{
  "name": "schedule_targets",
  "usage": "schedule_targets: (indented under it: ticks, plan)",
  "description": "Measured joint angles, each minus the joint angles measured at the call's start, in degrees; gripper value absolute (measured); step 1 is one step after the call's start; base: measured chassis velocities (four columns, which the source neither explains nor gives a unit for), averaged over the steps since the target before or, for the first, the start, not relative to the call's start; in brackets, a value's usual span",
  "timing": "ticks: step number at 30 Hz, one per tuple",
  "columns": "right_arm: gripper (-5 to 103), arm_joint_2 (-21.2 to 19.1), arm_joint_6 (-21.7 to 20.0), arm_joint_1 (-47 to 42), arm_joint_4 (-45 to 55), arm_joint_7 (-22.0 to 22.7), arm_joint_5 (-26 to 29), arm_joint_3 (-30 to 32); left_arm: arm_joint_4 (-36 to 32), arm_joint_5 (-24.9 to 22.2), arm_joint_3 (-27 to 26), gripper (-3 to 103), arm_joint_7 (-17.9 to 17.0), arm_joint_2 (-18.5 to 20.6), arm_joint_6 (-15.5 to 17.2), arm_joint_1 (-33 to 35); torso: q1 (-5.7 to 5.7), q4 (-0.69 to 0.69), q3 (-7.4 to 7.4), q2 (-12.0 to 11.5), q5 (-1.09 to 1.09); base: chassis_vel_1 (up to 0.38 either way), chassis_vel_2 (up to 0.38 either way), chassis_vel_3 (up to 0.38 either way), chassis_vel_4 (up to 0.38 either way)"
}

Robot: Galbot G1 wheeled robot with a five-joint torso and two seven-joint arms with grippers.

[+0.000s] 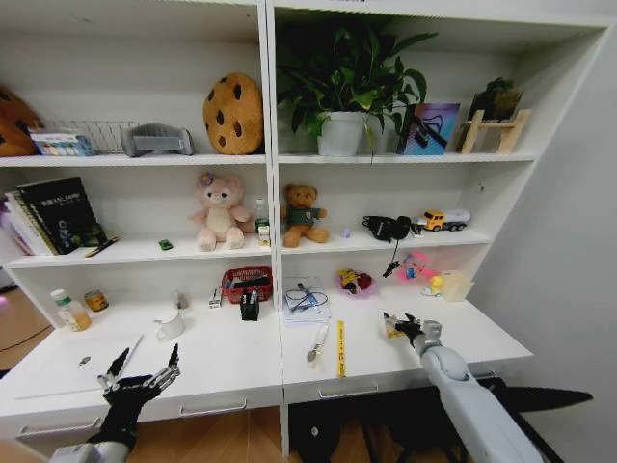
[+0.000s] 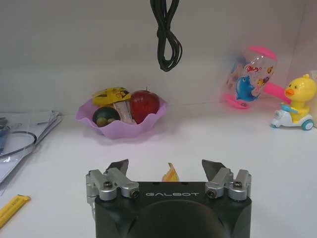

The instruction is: Organize the objects on the table.

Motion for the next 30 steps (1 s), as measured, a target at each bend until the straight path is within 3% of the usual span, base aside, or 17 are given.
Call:
schedule_targets:
  ticks: [3, 6, 9, 11, 15, 16, 20, 22, 25, 30]
  plan:
    - [80, 0.07, 0.00, 0.15, -0.64, -0.09, -0.18, -0.09, 0.00, 0.00, 0.00, 100, 0.00, 0.00, 0.00, 0.00, 0.00, 0.00, 0.00, 0.00, -0.01, 0.000, 0.000, 0.000, 0.000]
    - [65, 0.10, 0.06, 0.44, -2.08, -0.48, -0.47, -0.19, 0.00, 0.00, 0.00, 100, 0.00, 0.00, 0.00, 0.00, 0.00, -0.01, -0.01, 0.00, 0.00, 0.000, 0.000, 0.000, 0.000]
    - [61, 0.09, 0.09, 0.60, -2.65, -0.50, -0.52, -0.34, 0.00, 0.00, 0.00, 100, 0.00, 0.00, 0.00, 0.00, 0.00, -0.01, -0.01, 0.00, 0.00, 0.000, 0.000, 0.000, 0.000]
    - [50, 0.17, 0.11, 0.97, -3.34, -0.50, -0.66, -0.45, 0.00, 0.00, 0.00, 100, 0.00, 0.00, 0.00, 0.00, 0.00, -0.01, -0.01, 0.00, 0.00, 0.000, 0.000, 0.000, 0.000]
    - [39, 0.23, 0.12, 1.32, -3.80, -0.60, -0.75, -0.80, 0.00, 0.00, 0.00, 100, 0.00, 0.00, 0.00, 0.00, 0.00, 0.00, -0.01, 0.00, 0.00, 0.000, 0.000, 0.000, 0.000]
    - [28, 0.33, 0.12, 1.44, -3.91, -0.67, -0.84, -0.93, 0.00, 0.00, 0.00, 100, 0.00, 0.00, 0.00, 0.00, 0.00, 0.00, -0.01, 0.00, 0.00, 0.000, 0.000, 0.000, 0.000]
    - [18, 0.46, 0.29, 1.44, -3.35, -0.45, -0.78, -1.03, 0.00, 0.00, 0.00, 100, 0.00, 0.00, 0.00, 0.00, 0.00, -0.01, 0.00, 0.00, 0.00, 0.000, 0.000, 0.000, 0.000]
    - [8, 0.49, 0.67, 1.05, -2.11, -0.08, 0.08, -0.73, 0.00, 0.00, 0.00, 100, 0.00, 0.00, 0.00, 0.00, -0.01, 0.00, 0.00, 0.00, 0.00, 0.000, 0.000, 0.000, 0.000]
    - [1, 0.29, 1.40, 0.30, -0.94, 0.27, 0.52, -0.23, 0.00, 0.00, 0.00, 100, 0.00, 0.00, 0.00, 0.00, -0.01, 0.00, 0.00, 0.00, 0.00, 0.000, 0.000, 0.000, 0.000]
    - [0, -0.43, 3.77, -1.29, 1.53, -1.26, 1.22, 0.98, 0.00, 0.00, 0.00, 100, 0.00, 0.00, 0.00, 0.00, -0.01, -0.01, -0.01, 0.00, -0.01, 0.000, 0.000, 0.000, 0.000]
